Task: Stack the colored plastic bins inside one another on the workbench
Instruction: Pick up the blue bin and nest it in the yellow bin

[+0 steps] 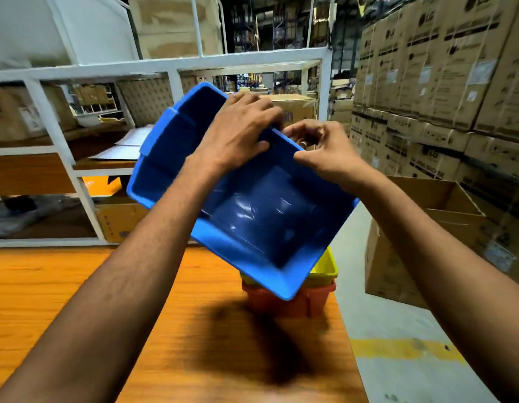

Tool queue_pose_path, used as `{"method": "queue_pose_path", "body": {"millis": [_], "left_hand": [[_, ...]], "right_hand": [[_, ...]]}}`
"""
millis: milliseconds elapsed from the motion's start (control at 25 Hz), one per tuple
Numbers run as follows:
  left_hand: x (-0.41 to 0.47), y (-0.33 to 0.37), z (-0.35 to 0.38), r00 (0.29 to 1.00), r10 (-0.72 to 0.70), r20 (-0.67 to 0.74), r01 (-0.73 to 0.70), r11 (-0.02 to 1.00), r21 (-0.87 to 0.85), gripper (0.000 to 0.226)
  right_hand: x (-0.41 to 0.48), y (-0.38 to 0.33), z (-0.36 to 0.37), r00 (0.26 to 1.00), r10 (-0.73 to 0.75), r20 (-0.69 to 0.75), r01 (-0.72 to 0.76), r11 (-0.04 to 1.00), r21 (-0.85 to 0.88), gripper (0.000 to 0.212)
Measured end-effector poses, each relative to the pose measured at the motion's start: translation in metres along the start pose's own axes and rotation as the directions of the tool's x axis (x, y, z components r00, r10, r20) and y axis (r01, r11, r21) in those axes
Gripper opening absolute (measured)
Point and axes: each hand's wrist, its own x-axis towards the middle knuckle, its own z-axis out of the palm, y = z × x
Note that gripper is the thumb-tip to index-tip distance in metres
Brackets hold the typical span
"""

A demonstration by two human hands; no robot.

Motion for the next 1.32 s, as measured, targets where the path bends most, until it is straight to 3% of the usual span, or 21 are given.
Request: {"method": "queue_pose_path", "body": {"millis": [120,200,280,360,480,680,760,840,960,1080,1160,1240,1320], "left_hand": [[-0.007,-0.009,-0.003,1.000,0.000,0.010,0.000,1.000,0.016,0.023],[-0.016,-0.007,0.003,0.996,-0.086,0.009,0.087,0.994,-0.061,0.024],[-0.027,0.001,0.014,0.982,-0.187,0.020,0.188,0.972,-0.143,0.025],[-0.037,0.008,0.022,0.949,-0.314,0.034,0.312,0.917,-0.249,0.024],[-0.047,0.013,0.028,0.863,-0.503,0.052,0.476,0.774,-0.417,0.021],[-0.058,0.005,0.043,0.719,-0.695,0.014,0.550,0.557,-0.622,0.020],[-0.061,0.004,0.051,0.661,-0.749,0.046,0.543,0.434,-0.719,0.022],[-0.063,0.006,0.058,0.604,-0.785,0.135,0.496,0.238,-0.835,0.024],[-0.067,0.009,0.066,0.521,-0.820,0.236,0.502,0.071,-0.862,0.030],[-0.071,0.009,0.073,0.486,-0.805,0.341,0.551,-0.021,-0.834,0.022],[-0.073,0.009,0.075,0.455,-0.771,0.445,0.556,-0.144,-0.818,0.016],[-0.078,0.005,0.073,0.451,-0.656,0.605,0.591,-0.289,-0.753,0.010],[-0.088,-0.003,0.074,0.449,-0.505,0.737,0.659,-0.371,-0.655,0.022]], "right_hand": [[0.004,-0.004,-0.002,0.991,-0.109,-0.076,0.083,0.953,-0.292,0.049],[0.000,-0.003,-0.004,0.959,-0.211,-0.188,0.091,0.861,-0.500,0.052],[-0.013,-0.005,-0.003,0.909,-0.286,-0.303,0.056,0.804,-0.592,0.048],[-0.031,-0.009,0.002,0.879,-0.269,-0.395,0.010,0.837,-0.547,0.044],[-0.057,-0.003,0.005,0.838,-0.117,-0.533,-0.132,0.904,-0.407,0.039],[-0.086,0.027,0.000,0.787,0.046,-0.615,-0.282,0.914,-0.292,0.039],[-0.087,0.043,0.002,0.804,0.198,-0.561,-0.349,0.920,-0.176,0.044],[-0.085,0.056,0.007,0.839,0.368,-0.402,-0.403,0.915,-0.004,0.043],[-0.080,0.061,0.007,0.839,0.505,-0.204,-0.432,0.845,0.317,0.020],[-0.073,0.055,-0.009,0.849,0.528,-0.022,-0.460,0.758,0.462,0.036],[-0.069,0.059,-0.021,0.853,0.517,0.071,-0.481,0.727,0.490,0.052],[-0.067,0.062,-0.032,0.848,0.513,0.136,-0.504,0.700,0.506,0.057],[-0.066,0.067,-0.041,0.831,0.520,0.198,-0.538,0.658,0.528,0.055]]}}
